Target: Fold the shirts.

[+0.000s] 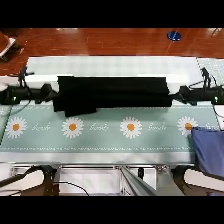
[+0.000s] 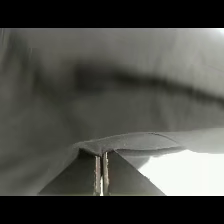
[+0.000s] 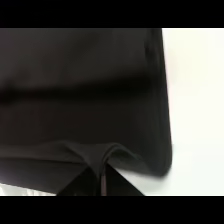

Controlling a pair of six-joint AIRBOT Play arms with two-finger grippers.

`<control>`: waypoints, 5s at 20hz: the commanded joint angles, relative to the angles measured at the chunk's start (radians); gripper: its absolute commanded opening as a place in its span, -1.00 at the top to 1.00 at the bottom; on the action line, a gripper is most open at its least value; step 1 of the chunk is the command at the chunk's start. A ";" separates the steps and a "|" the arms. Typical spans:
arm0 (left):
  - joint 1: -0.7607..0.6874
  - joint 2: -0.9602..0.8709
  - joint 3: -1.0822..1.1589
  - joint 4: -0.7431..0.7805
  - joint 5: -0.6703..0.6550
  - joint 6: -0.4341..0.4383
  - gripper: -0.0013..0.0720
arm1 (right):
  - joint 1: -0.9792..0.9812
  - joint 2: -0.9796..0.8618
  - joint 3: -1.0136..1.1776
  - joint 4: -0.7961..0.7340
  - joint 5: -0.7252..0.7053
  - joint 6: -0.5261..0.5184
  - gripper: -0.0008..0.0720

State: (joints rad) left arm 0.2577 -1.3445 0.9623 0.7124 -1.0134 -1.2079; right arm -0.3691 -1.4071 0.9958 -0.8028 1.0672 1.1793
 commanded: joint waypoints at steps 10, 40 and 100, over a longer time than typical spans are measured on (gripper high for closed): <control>-0.081 -0.526 0.561 -0.002 0.034 -0.147 0.12 | 0.078 -0.455 0.515 0.050 -0.020 0.073 0.53; -0.243 0.201 -0.132 0.046 0.257 -0.048 0.91 | 0.121 -0.312 0.494 -0.096 0.268 0.054 0.92; -0.416 0.585 -0.467 0.281 0.262 -0.489 0.91 | 0.753 -0.513 0.866 0.127 0.098 0.198 -0.15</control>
State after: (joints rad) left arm -0.1589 -0.7361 0.5014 0.9997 -0.7662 -1.6974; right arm 0.4316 -1.9278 1.8351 -0.7013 1.0740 1.3705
